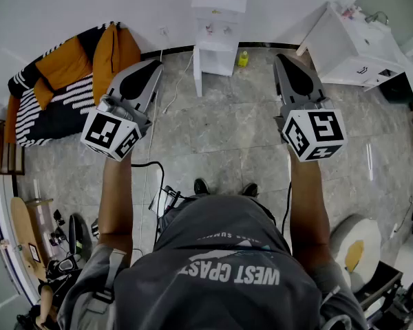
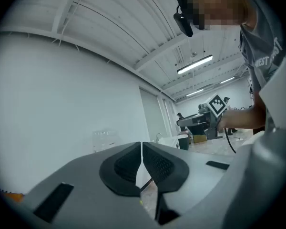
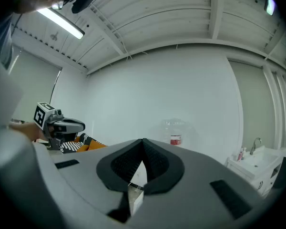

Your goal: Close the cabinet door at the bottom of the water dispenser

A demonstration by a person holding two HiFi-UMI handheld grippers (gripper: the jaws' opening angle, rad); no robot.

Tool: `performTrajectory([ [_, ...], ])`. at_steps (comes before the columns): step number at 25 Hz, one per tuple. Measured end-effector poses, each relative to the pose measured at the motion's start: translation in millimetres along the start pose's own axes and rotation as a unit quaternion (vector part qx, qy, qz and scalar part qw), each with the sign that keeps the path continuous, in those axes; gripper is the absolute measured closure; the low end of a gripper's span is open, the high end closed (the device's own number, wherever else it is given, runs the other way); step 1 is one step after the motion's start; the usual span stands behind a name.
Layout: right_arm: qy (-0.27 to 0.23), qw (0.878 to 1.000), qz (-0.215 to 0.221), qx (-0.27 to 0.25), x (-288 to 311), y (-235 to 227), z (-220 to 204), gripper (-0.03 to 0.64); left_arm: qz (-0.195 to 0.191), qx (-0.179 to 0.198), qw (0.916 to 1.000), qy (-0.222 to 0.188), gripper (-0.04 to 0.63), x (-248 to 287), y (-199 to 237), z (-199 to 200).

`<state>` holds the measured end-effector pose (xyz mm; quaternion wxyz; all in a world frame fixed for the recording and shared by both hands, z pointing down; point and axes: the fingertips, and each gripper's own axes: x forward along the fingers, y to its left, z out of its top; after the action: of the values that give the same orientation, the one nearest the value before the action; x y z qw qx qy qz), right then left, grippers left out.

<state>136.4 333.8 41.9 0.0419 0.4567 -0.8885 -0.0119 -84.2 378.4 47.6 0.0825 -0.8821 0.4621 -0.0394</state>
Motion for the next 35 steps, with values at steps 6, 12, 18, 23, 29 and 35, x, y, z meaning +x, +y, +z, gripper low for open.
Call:
performTrajectory([
  [6,0.002,1.000,-0.005,-0.001,7.7,4.2,-2.6,0.591,-0.006,0.003,1.0000,0.002,0.569,-1.2,7.5,-6.6],
  [12,0.005,1.000,-0.012,-0.002,16.4,11.6,-4.0,0.591,-0.015,0.001,0.9999,-0.001,0.569,-3.4,19.8,-12.0],
  [18,-0.001,1.000,-0.016,0.017,29.2,21.2,-6.5,0.589,-0.026,-0.004,0.9996,-0.004,0.571,-5.6,36.1,-19.3],
  [23,0.015,1.000,-0.018,0.019,43.9,10.7,-17.6,0.588,-0.020,-0.025,0.9995,-0.003,0.571,0.4,43.2,-32.6],
  [29,0.016,0.999,-0.006,0.029,80.5,-23.4,-22.9,0.588,0.004,-0.029,0.9994,0.019,0.571,23.7,58.9,-45.6],
  [35,0.016,0.999,0.036,0.036,124.1,-65.9,-36.9,0.588,0.053,-0.026,0.9980,0.024,0.569,61.9,70.9,-50.6],
])
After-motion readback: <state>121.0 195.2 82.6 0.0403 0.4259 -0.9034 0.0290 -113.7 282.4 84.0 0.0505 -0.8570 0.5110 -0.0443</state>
